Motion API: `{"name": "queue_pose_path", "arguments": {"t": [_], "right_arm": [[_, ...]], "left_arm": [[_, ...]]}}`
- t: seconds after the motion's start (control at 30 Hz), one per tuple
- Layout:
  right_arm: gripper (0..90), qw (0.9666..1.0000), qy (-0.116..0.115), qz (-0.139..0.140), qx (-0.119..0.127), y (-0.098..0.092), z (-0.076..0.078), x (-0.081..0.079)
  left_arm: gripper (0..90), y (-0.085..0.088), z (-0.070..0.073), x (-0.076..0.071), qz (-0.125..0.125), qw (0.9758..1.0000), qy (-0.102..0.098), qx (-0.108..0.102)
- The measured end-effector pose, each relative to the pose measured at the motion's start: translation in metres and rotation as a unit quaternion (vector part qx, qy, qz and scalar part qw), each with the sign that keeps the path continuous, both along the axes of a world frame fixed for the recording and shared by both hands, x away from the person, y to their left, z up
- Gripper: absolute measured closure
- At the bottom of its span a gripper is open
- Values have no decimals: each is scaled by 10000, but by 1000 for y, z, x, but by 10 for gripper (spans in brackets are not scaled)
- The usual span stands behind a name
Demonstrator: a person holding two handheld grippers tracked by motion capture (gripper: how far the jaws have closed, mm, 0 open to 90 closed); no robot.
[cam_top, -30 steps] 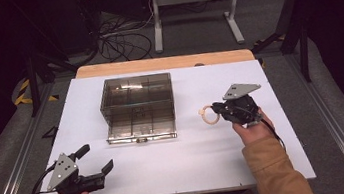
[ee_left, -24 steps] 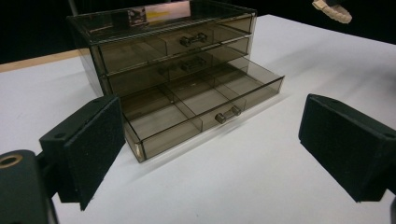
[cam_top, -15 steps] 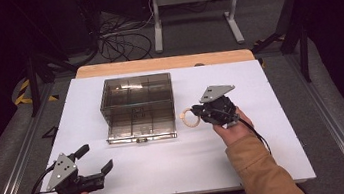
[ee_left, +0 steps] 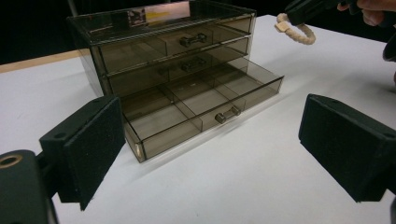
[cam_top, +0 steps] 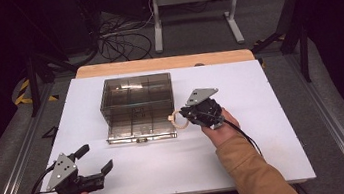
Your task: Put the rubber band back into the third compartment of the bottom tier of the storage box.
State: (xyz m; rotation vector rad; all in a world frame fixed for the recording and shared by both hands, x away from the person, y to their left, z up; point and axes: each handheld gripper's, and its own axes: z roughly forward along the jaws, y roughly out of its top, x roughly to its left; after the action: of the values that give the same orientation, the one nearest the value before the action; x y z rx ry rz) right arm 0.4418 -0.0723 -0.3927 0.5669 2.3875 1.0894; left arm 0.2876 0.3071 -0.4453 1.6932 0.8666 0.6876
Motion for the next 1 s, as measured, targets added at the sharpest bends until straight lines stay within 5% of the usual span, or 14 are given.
{"name": "queue_pose_path", "arguments": {"t": [1.0], "right_arm": [[840, 9996, -195, 79, -161, 42, -28, 13]], "left_arm": [[78, 0, 0, 0, -53, 10000, 27, 14]]}}
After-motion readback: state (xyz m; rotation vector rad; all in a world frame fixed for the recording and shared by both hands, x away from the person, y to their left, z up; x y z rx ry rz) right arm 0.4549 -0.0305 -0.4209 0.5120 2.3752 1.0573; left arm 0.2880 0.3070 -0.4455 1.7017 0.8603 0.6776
